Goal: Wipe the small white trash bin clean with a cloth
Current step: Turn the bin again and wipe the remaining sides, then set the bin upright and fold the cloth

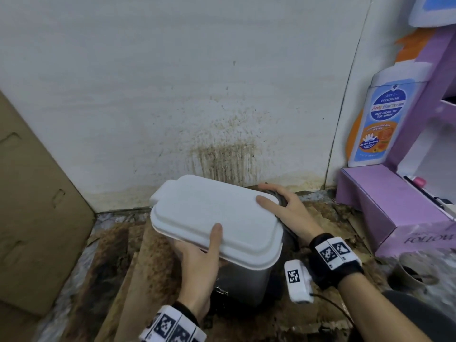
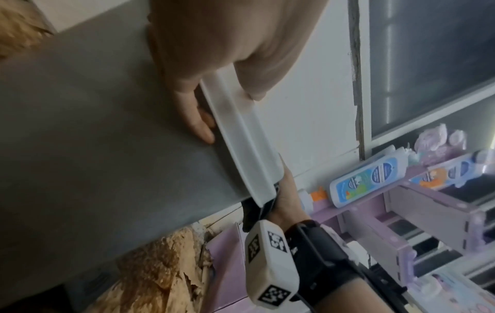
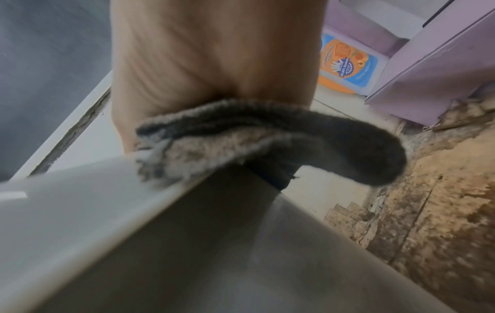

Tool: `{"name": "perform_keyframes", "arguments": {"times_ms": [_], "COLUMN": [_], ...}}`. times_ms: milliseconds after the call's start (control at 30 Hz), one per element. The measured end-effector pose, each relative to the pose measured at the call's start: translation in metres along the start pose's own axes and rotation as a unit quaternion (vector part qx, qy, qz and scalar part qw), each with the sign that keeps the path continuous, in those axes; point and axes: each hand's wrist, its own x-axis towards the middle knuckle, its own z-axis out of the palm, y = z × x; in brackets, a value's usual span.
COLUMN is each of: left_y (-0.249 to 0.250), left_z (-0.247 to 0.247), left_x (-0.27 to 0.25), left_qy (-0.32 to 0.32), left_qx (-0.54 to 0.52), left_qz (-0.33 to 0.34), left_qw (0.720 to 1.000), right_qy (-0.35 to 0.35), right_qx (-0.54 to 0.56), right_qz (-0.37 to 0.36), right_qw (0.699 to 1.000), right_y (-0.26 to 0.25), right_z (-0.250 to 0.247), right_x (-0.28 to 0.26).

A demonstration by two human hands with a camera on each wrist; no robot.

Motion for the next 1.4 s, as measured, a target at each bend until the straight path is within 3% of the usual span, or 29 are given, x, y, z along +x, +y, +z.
{"name": "perform_keyframes", "arguments": {"times_ms": [267,467,633,800,1100,1267,1400], "left_y": [-0.002,0.023,0.041,0.041,0.041,0.040,0.031], "left_z": [-0.008,-0.023,-0.037,-0.041,-0.041,-0.043,-0.052], "left_x": [0.001,0.016,0.037,0.046,0.048,0.047,0.054], "left_qy": [-0.003,-0.073,-0.162,-0.187,-0.175,-0.141,-0.098], "left_qx": [0.050,0.063,0.091,0.114,0.171,0.211,0.280], "left_qz": [0.059,0.049,0.030,0.008,0.027,0.050,0.072], "left_qw": [0.997,0.994,0.982,0.976,0.969,0.966,0.952], "right_qy": [0.058,0.212,0.284,0.278,0.258,0.244,0.200], "right_qx": [0.037,0.044,0.069,0.059,0.123,0.158,0.137], "right_qz": [-0.017,0.008,0.066,0.103,0.036,0.091,0.084], "right_qw": [0.997,0.976,0.954,0.953,0.957,0.952,0.967], "right_y": [0.001,-0.016,-0.027,-0.025,-0.010,0.012,0.014], "right_z": [0.013,0.054,0.097,0.121,0.110,0.091,0.072], "right_x": [-0.023,-0.076,-0.113,-0.125,-0.107,-0.081,-0.065]}}
